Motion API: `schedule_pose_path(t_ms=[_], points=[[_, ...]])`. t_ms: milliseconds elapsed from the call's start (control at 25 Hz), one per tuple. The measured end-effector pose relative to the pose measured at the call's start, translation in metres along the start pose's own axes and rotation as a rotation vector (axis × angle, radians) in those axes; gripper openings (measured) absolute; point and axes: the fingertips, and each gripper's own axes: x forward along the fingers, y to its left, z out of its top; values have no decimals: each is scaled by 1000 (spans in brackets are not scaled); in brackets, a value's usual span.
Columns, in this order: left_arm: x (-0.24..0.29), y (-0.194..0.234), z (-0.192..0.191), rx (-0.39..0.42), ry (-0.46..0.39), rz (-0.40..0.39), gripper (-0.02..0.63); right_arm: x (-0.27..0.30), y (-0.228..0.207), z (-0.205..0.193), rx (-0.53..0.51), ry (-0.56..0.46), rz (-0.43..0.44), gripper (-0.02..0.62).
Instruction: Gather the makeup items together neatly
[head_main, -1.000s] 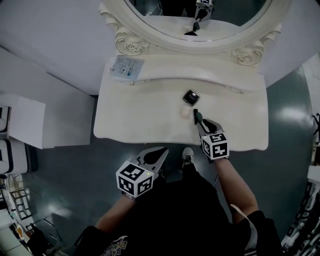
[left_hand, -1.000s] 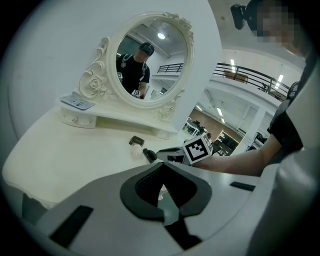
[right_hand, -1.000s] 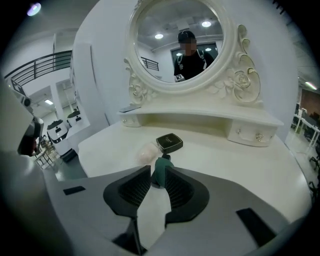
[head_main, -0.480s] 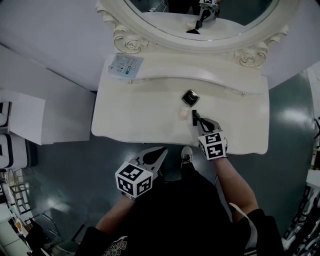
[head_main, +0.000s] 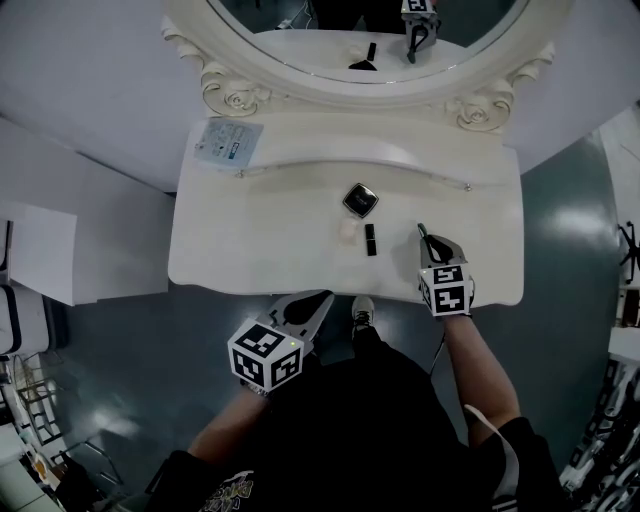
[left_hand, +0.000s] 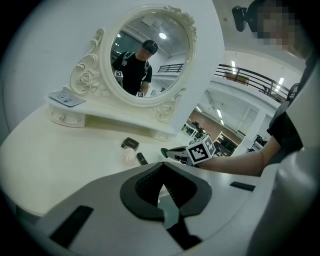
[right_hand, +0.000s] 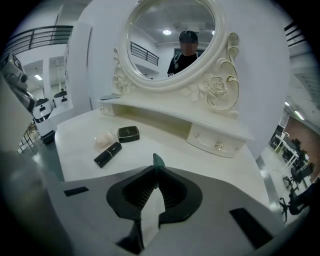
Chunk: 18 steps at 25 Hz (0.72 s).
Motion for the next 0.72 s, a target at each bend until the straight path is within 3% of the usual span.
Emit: schedule_pose_path(t_ms=[360, 720], points=[[9, 4, 5, -10, 5, 3, 8, 11, 12, -12, -86, 73, 35, 48], [3, 11, 4, -23, 5, 4, 8, 20, 26, -22, -90, 123, 76, 65]])
